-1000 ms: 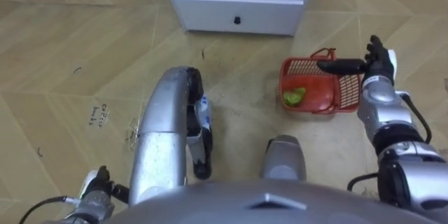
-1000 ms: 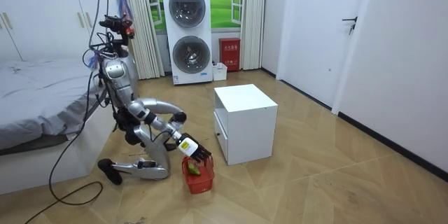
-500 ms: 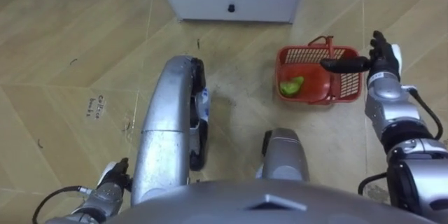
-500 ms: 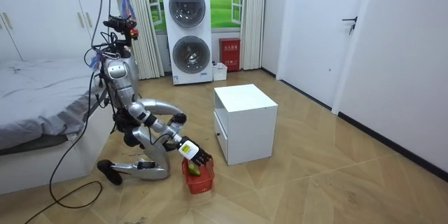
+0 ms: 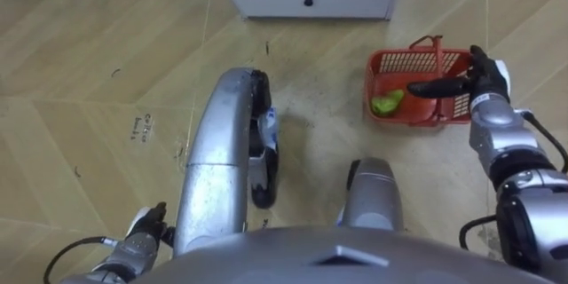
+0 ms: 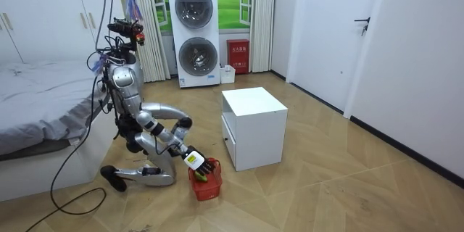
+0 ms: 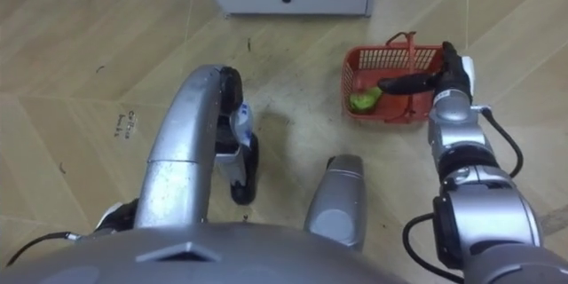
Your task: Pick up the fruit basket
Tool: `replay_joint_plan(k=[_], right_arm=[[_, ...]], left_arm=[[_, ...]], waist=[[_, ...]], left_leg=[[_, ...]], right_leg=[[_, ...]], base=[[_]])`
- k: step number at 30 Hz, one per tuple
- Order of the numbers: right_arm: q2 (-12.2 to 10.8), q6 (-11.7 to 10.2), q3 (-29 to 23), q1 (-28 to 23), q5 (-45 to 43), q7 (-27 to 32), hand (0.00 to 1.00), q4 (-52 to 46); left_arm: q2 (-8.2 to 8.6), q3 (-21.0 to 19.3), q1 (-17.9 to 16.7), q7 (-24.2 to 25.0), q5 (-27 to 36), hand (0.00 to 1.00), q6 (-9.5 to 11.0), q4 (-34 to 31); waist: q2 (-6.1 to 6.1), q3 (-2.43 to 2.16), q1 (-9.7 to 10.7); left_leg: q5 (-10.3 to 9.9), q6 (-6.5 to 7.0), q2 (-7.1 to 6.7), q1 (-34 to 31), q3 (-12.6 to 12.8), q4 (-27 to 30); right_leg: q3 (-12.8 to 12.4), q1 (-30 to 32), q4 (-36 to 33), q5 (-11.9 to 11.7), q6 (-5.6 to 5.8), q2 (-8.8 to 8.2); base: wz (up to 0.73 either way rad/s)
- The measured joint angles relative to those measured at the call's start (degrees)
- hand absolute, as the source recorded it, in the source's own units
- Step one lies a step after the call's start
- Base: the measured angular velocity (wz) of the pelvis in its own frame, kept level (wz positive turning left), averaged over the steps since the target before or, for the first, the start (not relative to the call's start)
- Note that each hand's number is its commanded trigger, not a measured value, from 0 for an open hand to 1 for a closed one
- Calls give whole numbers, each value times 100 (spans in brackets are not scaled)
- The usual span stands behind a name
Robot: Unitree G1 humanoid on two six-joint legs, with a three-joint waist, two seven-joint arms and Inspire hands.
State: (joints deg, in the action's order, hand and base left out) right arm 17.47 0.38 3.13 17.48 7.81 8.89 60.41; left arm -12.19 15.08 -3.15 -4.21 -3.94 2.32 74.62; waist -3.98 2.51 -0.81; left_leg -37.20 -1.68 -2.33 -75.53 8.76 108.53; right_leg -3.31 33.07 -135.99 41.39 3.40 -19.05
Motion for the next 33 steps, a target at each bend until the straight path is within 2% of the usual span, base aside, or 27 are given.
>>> replay_joint_plan(k=[6, 9, 17, 31, 32, 33], right_arm=[[41, 4, 29, 182, 75, -143, 0, 333], [90, 4, 33, 183, 97, -215, 0, 371], [339, 3, 71, 191, 324, -292, 0, 641], [335, 50, 128, 213, 777, -577, 0, 853], [335, 52, 133, 213, 782, -624, 2, 854], [335, 54, 137, 213, 801, -651, 17, 858]], left_arm=[[1, 92, 30, 43, -2, 0, 6, -49], [0, 91, 31, 84, -2, 0, 3, -49], [3, 159, 38, 148, -3, 0, -43, -154], [17, 208, 95, 326, -4, 0, -88, -154], [18, 208, 91, 352, -5, 0, -101, -154], [18, 208, 86, 364, -4, 0, -107, -154]], waist=[[6, 19, -136], [35, 14, -178], [100, 20, -430], [142, 16, -427], [142, 17, -427], [142, 17, -427]], left_leg=[[-1, 1, -15, -31, 15, 0], [-1, 1, -22, -79, 23, 0], [-1, 3, -38, -122, 59, -7], [-1, 1, -43, -186, 63, -3], [-1, 1, -42, -186, 63, -3], [0, 1, -42, -186, 63, -3]], right_leg=[[2, 25, 0, 0, 0, -22], [0, 76, -3, 0, 1, -31], [-30, 133, -12, 1, 1, -65], [-43, 200, -29, 1, 3, -70], [-41, 199, -29, 1, 3, -71], [-41, 199, -29, 1, 3, -70]], base=[[0], [0], [0], [0], [0], [0]])
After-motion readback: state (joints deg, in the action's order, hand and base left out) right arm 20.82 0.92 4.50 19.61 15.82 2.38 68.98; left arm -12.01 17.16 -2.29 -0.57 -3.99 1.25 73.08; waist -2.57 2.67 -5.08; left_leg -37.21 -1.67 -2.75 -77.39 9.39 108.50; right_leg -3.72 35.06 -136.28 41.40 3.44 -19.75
